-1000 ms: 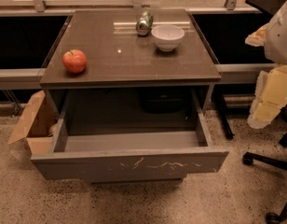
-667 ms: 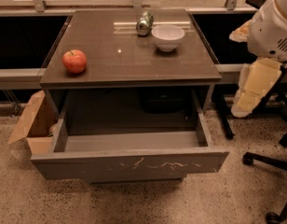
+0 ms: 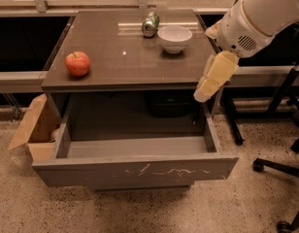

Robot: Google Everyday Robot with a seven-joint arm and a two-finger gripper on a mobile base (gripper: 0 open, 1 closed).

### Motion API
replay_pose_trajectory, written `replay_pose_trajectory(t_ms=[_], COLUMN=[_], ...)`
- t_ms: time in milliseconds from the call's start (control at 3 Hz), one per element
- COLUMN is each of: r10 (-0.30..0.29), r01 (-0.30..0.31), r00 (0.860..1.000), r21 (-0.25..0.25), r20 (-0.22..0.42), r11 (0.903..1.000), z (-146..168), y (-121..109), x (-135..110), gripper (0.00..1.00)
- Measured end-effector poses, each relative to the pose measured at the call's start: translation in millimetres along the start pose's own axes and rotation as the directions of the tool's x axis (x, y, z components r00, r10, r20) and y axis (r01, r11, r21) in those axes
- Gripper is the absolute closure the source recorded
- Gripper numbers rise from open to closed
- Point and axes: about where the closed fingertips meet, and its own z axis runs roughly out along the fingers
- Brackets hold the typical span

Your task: Place apple into top drawer

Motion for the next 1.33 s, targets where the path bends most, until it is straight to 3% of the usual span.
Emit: replay_pose_trajectory(t_ms=[333, 1000, 1333], r10=[-0.003, -0.054, -0.064], r01=[0.003, 0.057, 0.071], r00=[1.0, 0.99, 0.98], r21=[0.0, -0.017, -0.031], r20=[0.008, 0.129, 0.186], r11=[1.0, 0.9982, 0.997], z=[4, 69, 105], y=[-3, -43, -51], x=[-3, -59, -92], gripper=[0.0, 0.0, 0.0])
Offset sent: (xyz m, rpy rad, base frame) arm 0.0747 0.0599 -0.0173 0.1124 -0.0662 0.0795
